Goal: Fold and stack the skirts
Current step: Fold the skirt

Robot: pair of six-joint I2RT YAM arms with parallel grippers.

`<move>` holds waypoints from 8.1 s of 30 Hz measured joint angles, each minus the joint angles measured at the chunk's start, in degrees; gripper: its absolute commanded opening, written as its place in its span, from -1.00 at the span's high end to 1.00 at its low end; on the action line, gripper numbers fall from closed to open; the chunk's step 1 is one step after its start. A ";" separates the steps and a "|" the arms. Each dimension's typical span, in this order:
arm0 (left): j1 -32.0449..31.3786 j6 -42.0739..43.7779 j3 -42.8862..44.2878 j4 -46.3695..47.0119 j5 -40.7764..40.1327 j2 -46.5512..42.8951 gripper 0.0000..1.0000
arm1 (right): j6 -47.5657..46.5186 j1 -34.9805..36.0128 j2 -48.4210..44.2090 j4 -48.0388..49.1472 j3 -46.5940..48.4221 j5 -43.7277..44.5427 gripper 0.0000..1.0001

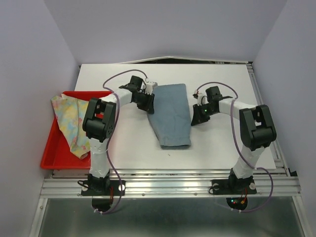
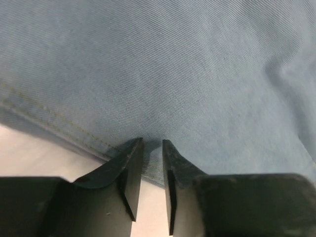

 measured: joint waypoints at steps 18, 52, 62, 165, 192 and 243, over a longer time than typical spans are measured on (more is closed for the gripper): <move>-15.41 33.55 -34.93 13.00 -9.66 -55.52 -0.66 | 3.28 7.87 -11.76 -0.63 6.16 -7.37 0.24; -42.80 44.15 -52.87 35.85 -42.60 -35.50 0.67 | 5.64 13.90 10.67 3.93 7.93 -12.46 0.43; -42.82 37.68 -40.87 14.73 -31.06 -43.28 1.00 | 3.56 14.16 4.63 -0.83 6.75 -10.82 0.19; -28.39 43.95 9.38 -20.72 -21.55 -10.64 1.00 | -8.09 8.17 24.37 -8.20 31.19 -18.36 0.55; -25.79 43.60 8.11 -13.09 -24.87 -18.97 -0.97 | -6.19 8.41 24.50 -11.85 38.51 -11.78 -0.13; -4.02 -21.11 -5.16 18.23 -15.32 -37.22 -0.97 | 16.83 16.09 -15.89 5.49 11.43 16.15 -0.99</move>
